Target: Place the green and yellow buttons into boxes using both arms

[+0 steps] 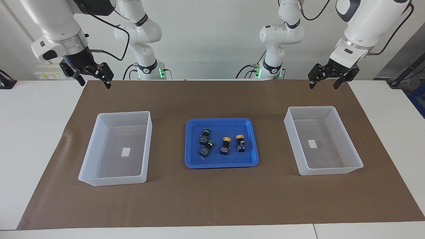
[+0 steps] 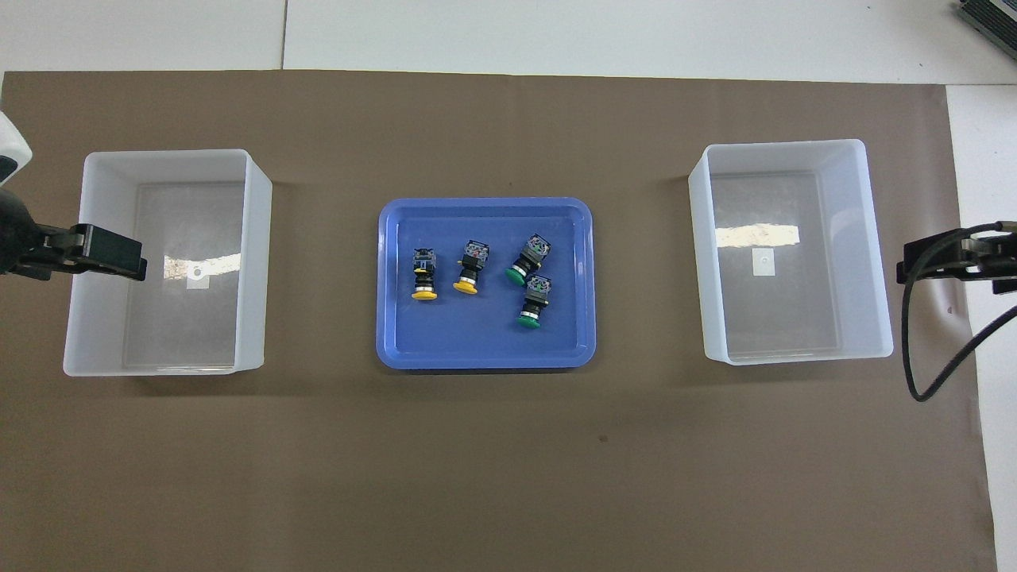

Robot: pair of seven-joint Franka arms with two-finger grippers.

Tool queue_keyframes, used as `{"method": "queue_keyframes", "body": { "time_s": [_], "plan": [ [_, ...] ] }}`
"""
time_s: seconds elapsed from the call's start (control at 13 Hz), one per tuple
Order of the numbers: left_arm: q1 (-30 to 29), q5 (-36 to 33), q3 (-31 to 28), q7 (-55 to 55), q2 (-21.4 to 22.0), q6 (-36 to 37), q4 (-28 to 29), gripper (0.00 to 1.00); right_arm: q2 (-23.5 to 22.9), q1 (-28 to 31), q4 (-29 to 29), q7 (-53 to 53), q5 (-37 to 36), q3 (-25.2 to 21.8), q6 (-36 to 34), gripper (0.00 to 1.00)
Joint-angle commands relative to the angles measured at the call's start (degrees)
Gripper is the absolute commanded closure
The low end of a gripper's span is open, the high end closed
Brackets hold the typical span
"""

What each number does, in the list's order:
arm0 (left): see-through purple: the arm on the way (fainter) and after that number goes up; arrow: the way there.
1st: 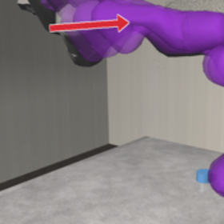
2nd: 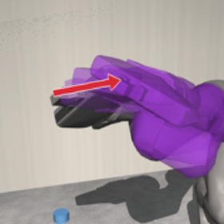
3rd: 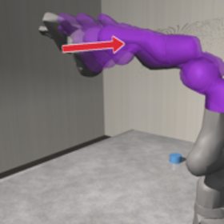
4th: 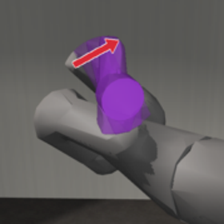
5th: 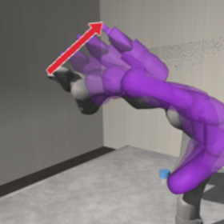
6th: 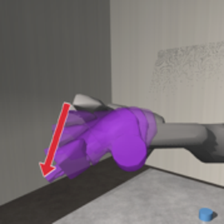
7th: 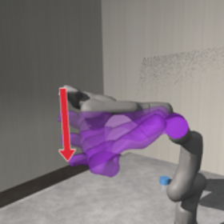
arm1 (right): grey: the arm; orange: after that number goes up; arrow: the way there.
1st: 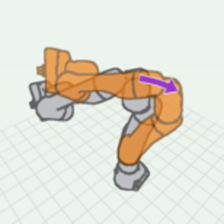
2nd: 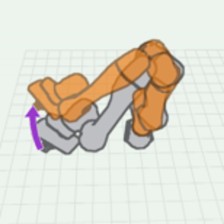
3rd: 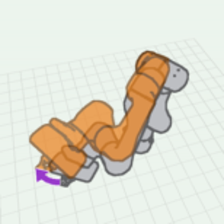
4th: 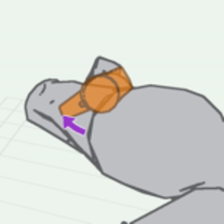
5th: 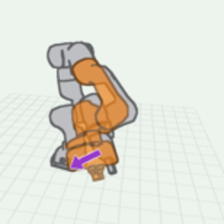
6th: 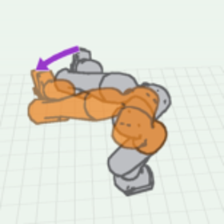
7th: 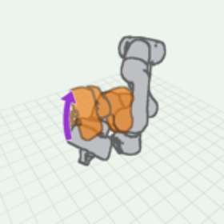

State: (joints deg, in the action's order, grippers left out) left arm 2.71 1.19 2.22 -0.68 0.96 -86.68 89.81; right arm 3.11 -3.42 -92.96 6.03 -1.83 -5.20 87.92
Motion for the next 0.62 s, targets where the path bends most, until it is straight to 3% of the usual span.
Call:
{"method": "queue_keyframes", "body": {
  "time_s": [0.0,0.54],
  "plan": [
    [-0.16,-0.13,0.15,-0.64,0.62,0.64,0.98,0.00,2.34,0.52,-2.84,-1.62,0.86,0.19,0.41,0.00],
    [0.01,-0.13,0.24,-0.73,0.80,1.69,1.07,0.00,3.48,0.08,-4.77,0.11,0.86,0.19,1.02,0.00]
  ]
}}
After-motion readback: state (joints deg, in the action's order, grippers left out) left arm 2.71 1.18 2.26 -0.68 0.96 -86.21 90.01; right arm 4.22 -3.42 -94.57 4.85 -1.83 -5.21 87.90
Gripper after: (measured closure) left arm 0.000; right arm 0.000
